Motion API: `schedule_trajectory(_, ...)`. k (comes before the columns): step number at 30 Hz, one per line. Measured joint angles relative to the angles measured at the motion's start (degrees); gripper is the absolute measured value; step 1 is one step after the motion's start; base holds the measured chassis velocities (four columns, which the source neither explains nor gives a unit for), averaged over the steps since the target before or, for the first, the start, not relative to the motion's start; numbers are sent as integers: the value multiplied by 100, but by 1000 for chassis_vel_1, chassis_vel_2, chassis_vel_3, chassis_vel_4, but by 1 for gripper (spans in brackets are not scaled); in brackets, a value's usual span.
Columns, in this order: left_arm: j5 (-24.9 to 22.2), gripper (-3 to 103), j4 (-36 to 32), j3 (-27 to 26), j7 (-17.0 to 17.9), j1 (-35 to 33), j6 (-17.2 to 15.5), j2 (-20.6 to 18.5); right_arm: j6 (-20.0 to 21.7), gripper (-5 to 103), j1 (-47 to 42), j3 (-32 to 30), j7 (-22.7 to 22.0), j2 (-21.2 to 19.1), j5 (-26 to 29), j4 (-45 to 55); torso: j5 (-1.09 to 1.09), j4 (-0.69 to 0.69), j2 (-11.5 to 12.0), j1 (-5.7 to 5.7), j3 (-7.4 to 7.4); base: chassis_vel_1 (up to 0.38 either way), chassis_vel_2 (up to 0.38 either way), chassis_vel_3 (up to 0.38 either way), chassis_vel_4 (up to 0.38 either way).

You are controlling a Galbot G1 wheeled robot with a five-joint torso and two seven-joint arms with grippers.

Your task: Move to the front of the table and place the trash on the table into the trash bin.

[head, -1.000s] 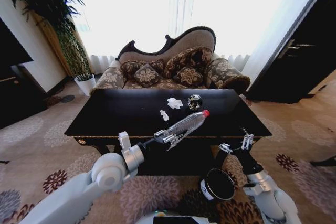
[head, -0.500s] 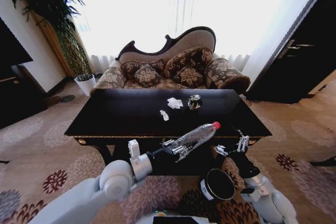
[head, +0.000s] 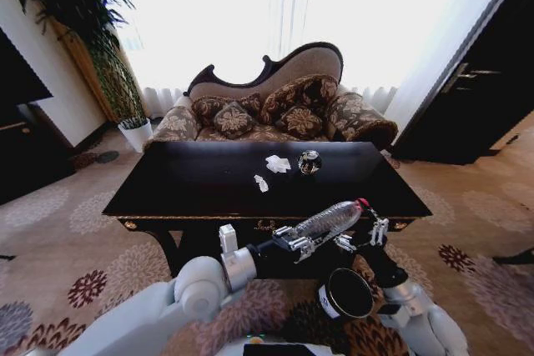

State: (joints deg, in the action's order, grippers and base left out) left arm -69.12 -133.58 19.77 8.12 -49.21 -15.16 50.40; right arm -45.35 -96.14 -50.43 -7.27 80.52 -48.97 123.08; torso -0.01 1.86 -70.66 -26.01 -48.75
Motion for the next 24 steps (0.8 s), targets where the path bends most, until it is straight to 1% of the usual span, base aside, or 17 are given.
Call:
schedule_trajectory(2,11,40,0,16,2,-10,-2,0,-1,100,0,0,0,0,0,-3,0,0,0,0,0,0,0,0,0)
schedule_trajectory(7,277,40,46,138,-71,-107,-12,-28,-8,100,3,15,5,-16,31,-48,0,0,0,0,0,0,0,0,0)
schedule_trajectory(8,357,40,55,178,-94,-141,3,-31,-21,102,5,16,18,-32,48,-74,0,0,0,0,0,0,0,0,0)
schedule_trajectory(9,399,40,55,187,-107,-162,7,-30,-27,99,5,16,26,-39,57,-85,0,0,0,0,0,0,0,0,0)
schedule_trajectory(10,399,40,55,187,-107,-162,7,-30,-27,99,5,16,26,-39,57,-85,0,0,0,0,0,0,0,0,0)
schedule_trajectory(13,442,40,59,140,-148,-213,11,-23,-37,83,-15,17,36,-36,76,-106,0,0,0,0,0,0,0,0,0)
schedule_trajectory(15,443,40,62,128,-152,-216,11,-23,-38,83,-20,18,36,-33,77,-108,0,0,0,0,0,0,0,0,0)
schedule_trajectory(19,440,40,81,75,-163,-232,9,-27,-42,61,-23,33,38,-26,82,-126,0,0,0,0,0,0,0,0,0)
schedule_trajectory(21,440,40,84,72,-164,-234,9,-23,-42,61,-19,34,37,-27,83,-130,0,0,0,0,0,0,0,0,0)
schedule_trajectory(24,450,40,96,65,-164,-250,7,-7,-43,50,0,38,35,-31,84,-153,0,0,0,0,0,0,0,0,0)
